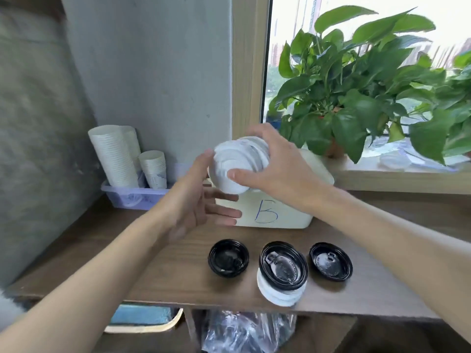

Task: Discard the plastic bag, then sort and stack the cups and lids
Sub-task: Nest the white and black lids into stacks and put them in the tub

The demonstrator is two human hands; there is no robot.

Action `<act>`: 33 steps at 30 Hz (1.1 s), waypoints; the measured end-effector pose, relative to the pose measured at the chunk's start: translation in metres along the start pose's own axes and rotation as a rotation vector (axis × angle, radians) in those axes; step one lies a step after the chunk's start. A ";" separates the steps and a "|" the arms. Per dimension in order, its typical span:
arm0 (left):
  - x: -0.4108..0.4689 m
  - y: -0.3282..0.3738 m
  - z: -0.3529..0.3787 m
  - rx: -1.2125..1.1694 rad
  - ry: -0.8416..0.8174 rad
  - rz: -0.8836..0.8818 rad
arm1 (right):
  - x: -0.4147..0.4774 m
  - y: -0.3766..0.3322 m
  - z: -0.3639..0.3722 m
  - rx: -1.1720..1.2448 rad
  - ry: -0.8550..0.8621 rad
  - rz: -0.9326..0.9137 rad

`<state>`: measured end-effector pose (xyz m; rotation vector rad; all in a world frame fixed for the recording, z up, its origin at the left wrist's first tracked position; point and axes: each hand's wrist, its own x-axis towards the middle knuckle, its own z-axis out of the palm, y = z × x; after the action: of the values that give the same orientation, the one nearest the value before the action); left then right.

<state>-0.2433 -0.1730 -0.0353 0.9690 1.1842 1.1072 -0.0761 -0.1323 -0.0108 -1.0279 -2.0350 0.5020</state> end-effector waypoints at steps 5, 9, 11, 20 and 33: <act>-0.046 -0.033 -0.030 -0.254 0.032 -0.002 | -0.049 -0.019 0.082 0.002 -0.030 -0.054; -0.059 -0.073 -0.066 -0.247 0.189 -0.045 | -0.078 -0.013 0.130 0.218 -0.164 0.025; -0.062 -0.089 -0.081 -0.228 0.232 -0.060 | -0.088 -0.007 0.149 0.301 -0.200 0.038; -0.057 -0.116 -0.101 -0.207 0.245 0.029 | -0.101 0.015 0.199 0.421 -0.097 0.136; -0.019 -0.140 -0.112 -0.185 0.378 0.146 | -0.077 0.042 0.221 0.342 0.072 0.284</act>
<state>-0.3361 -0.2193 -0.1826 0.7308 1.2968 1.5373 -0.2017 -0.1687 -0.2088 -1.1067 -1.6720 0.9123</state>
